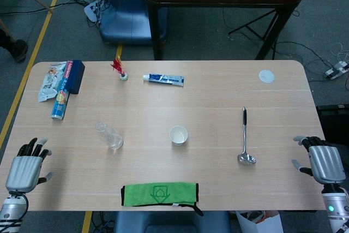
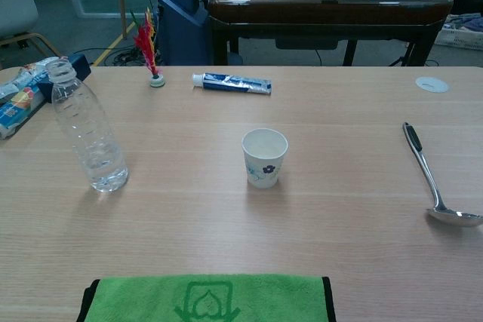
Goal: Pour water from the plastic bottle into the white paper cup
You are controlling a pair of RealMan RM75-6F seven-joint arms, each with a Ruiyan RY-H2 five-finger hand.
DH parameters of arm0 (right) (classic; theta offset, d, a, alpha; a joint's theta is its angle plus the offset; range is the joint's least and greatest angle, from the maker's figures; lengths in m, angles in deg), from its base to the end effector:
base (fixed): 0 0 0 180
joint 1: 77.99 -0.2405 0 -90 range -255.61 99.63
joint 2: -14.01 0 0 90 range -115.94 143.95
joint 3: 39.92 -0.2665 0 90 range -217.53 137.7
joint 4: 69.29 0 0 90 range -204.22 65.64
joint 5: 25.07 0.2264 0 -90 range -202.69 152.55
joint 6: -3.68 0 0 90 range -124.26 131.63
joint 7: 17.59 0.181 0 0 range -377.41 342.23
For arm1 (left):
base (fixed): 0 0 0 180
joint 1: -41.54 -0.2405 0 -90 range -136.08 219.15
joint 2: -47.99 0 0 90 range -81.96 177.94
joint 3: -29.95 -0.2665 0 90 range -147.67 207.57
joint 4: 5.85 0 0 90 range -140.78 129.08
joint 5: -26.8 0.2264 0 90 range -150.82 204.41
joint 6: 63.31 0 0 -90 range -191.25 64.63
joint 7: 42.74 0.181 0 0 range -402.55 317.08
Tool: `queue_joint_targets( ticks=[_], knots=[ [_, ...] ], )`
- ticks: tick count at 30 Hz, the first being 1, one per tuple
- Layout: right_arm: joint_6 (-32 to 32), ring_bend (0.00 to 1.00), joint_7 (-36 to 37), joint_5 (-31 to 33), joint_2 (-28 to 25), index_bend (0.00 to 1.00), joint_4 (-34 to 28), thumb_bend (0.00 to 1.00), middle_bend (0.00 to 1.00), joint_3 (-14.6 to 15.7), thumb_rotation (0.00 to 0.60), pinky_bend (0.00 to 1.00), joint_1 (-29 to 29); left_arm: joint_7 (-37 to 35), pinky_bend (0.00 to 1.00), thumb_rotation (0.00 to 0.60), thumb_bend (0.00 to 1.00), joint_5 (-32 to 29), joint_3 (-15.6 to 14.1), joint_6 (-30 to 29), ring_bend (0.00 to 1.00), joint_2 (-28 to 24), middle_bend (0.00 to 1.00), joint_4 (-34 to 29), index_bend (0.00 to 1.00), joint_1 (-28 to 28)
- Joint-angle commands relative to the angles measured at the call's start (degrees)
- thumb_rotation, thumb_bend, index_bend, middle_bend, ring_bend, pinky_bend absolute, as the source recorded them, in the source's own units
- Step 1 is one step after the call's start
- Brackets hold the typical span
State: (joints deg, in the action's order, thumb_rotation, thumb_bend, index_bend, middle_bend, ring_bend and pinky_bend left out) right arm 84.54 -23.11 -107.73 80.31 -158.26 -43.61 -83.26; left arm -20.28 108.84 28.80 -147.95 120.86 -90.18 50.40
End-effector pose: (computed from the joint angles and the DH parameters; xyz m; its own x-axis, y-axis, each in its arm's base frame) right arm -0.3474 -0.2261 0.1363 0.4906 -0.0608 0.8692 -0.8690 0.0394 0.4933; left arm -0.3418 0.2290 0.1010 0.7092 0.0474 0.7034 0.7048 -0.0257 -0.7089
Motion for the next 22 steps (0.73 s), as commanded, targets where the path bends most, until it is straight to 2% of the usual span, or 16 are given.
queue_joint_targets(
  ticks=[1,10,22],
  knots=[
    [0.0,0.32,-0.1,0.1,0.0,0.35,0.1,0.17,0.42,0.0,0.6,0.44,0.0,2.8,0.2,0.6,0.0,-1.2,-0.5,-0.5,0.11,-1.1,0.19,-3.3,0.42,-1.6],
    [0.3,0.32,-0.3,-0.7,-0.3,0.35,-0.3,0.17,0.42,0.4,0.6,0.44,0.1,6.4,0.21,0.6,0.0,-1.8,-0.5,-1.4,0.12,-2.6,0.19,-6.9,0.41,-3.1],
    [-1.4,0.32,0.3,-0.5,0.1,0.35,0.2,0.17,0.42,0.9,0.6,0.44,-0.5,7.7,0.22,0.6,0.0,-1.5,0.0,-0.5,0.12,-1.4,0.2,-5.6,0.41,-3.2]
  ],
)
